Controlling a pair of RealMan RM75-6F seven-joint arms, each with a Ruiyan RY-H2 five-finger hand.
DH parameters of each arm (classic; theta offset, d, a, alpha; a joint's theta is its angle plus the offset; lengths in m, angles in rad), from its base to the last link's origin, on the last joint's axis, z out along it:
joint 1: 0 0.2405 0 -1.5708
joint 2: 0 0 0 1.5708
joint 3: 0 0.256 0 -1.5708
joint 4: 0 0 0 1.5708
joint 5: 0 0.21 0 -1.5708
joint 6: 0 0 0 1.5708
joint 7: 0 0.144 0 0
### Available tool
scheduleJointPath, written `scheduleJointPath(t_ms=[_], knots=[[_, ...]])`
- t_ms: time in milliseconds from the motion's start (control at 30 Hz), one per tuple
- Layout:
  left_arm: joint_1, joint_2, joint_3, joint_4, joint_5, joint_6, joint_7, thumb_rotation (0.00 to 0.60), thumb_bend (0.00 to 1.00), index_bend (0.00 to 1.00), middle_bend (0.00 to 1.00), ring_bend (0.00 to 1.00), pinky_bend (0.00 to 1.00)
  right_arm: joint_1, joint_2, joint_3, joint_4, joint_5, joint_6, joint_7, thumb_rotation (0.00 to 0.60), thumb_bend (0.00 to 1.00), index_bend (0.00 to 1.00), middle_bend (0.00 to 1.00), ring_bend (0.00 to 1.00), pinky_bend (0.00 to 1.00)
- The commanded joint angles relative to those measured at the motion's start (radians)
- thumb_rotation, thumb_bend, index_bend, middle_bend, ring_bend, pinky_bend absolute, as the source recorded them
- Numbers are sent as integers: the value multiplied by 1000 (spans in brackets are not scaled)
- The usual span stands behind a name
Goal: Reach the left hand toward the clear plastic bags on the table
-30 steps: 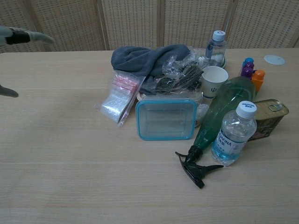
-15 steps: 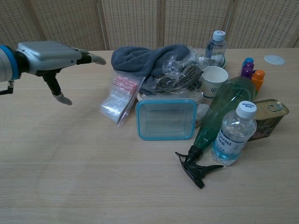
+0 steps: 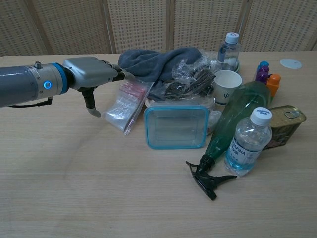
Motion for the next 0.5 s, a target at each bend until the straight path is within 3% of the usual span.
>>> scheduleJointPath(t_ms=[33,233,333,400,467,500], knots=[[-19,-43,10,45,-24,-4,21,600,0,0,0,0,0,0,5,3,5,7,1,15,511,0,0,0,0,0],[-29,-111,30,111,-16,15,28,600,0,10,0,0,0,-1,14,8,13,20,4,46,507,0,0,0,0,0],[-28,-143,42,154,12,38,20,600,0,132,0,0,13,-3,18,9,14,20,9,55,510,0,0,0,0,0],[-25,-163,47,180,27,56,14,600,0,255,13,0,112,-5,19,9,13,18,13,61,510,0,0,0,0,0],[-21,-182,50,204,51,90,14,600,0,440,253,143,336,-7,21,9,14,18,16,66,510,0,0,0,0,0],[-17,-192,53,217,69,110,4,600,0,509,365,223,401,-7,22,9,14,18,17,68,509,0,0,0,0,0]])
